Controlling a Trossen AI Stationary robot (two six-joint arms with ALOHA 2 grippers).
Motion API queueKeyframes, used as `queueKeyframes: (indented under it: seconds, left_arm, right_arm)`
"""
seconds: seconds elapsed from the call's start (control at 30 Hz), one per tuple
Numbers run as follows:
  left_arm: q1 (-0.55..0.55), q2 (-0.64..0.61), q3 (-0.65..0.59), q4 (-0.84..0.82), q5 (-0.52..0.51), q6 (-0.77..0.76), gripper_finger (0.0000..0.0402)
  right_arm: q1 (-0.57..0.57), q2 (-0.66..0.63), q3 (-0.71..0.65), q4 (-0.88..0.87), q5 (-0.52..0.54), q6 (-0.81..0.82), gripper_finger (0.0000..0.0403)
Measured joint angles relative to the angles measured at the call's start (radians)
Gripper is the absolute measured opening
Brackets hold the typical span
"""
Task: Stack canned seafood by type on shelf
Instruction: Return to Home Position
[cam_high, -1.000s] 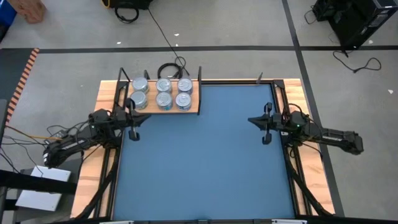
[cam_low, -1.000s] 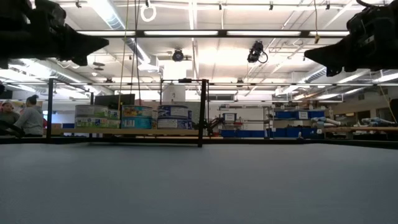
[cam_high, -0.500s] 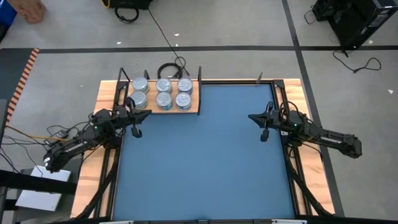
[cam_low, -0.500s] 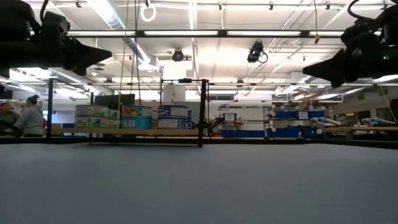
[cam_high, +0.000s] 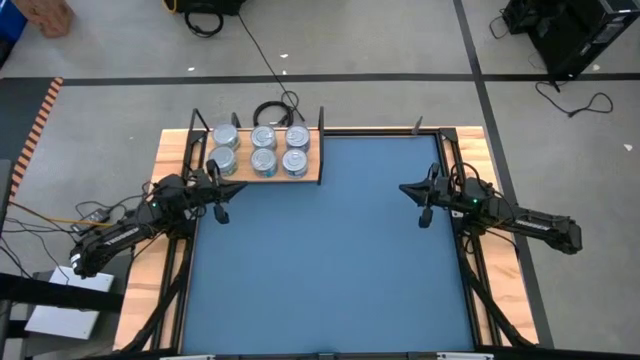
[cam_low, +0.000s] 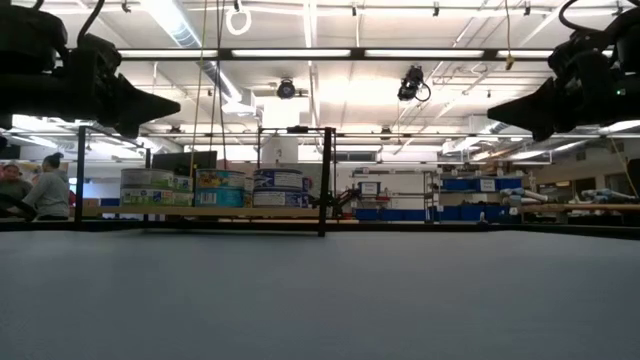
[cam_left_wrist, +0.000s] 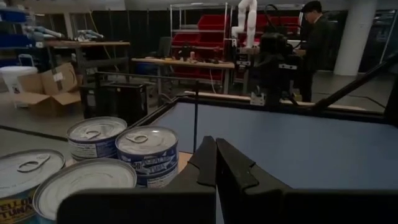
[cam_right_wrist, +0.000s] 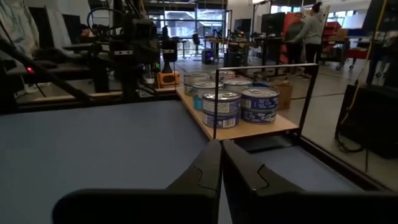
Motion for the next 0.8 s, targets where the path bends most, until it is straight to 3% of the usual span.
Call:
queueKeyframes:
  seconds: [0.8]
  left_arm:
    - [0.000, 0.000, 0.000, 0.040, 0.000, 0.000, 0.0001]
  right_arm:
    - [0.000, 0.000, 0.000, 0.007, 0.000, 0.006, 0.0024]
